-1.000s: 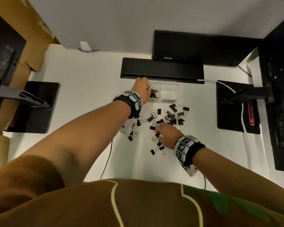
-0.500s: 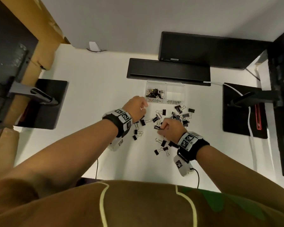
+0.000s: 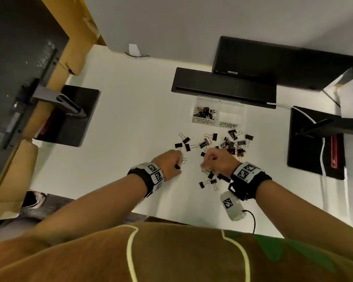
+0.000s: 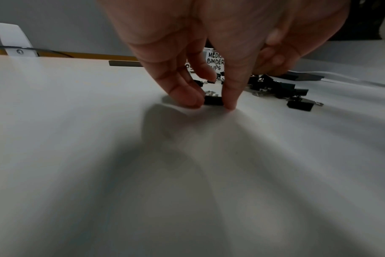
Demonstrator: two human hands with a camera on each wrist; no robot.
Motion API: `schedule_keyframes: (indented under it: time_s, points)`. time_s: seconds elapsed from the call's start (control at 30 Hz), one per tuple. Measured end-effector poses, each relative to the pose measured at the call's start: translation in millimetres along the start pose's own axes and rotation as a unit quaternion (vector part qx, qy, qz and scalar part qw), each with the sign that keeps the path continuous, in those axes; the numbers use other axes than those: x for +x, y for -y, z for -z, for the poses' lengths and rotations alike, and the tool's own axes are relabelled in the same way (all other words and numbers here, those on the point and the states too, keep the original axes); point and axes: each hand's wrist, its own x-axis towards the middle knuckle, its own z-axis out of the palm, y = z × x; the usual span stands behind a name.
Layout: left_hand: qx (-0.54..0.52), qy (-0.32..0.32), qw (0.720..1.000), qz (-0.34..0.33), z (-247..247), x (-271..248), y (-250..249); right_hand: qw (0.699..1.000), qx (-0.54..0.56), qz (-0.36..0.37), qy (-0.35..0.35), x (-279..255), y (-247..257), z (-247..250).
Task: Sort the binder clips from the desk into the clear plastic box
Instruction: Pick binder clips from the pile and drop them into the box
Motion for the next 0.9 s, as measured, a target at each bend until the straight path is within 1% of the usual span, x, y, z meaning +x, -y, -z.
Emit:
schedule_keyframes:
  time_s: [0.07, 0.13, 0.2, 0.23, 0.43, 0.53, 0.7, 0.8, 0.83, 0.9]
  points:
    - [0.005, -0.004, 1.000, -0.004, 0, -1, -1, 0.988, -0.152, 0.032, 0.028, -4, -7, -10]
    - [0.007, -0.010, 1.000, -0.006, 2, -2, -2, 0.954, -0.288, 0.051, 0.057, -8, -14, -20]
    - [-0.006, -0.026, 1.000, -0.004, 5, -1, -2, 0.926, -0.364, 0.057, 0.081, -12, -21, -27]
    - [-0.010, -0.033, 0.999, -0.001, 6, 1, -2, 0.920, -0.378, 0.055, 0.087, -14, -23, -29]
    - [0.028, -0.042, 0.999, -0.012, 2, 8, 4, 0.911, -0.397, 0.068, 0.092, -12, -23, -34]
    - [0.043, -0.043, 0.998, -0.016, 0, 11, 4, 0.917, -0.384, 0.066, 0.087, -11, -22, -34]
    - [0.051, -0.049, 0.997, -0.024, 1, 13, 3, 0.923, -0.367, 0.099, 0.064, -3, -21, -33]
    - [0.058, -0.050, 0.997, -0.032, 1, 16, 1, 0.938, -0.325, 0.109, 0.050, 2, -17, -26]
    - [0.055, -0.048, 0.997, -0.034, 2, 17, 0, 0.945, -0.307, 0.111, 0.035, 5, -14, -23]
    - [0.051, -0.043, 0.997, -0.037, 4, 17, -1, 0.960, -0.262, 0.096, -0.016, 11, -3, -12]
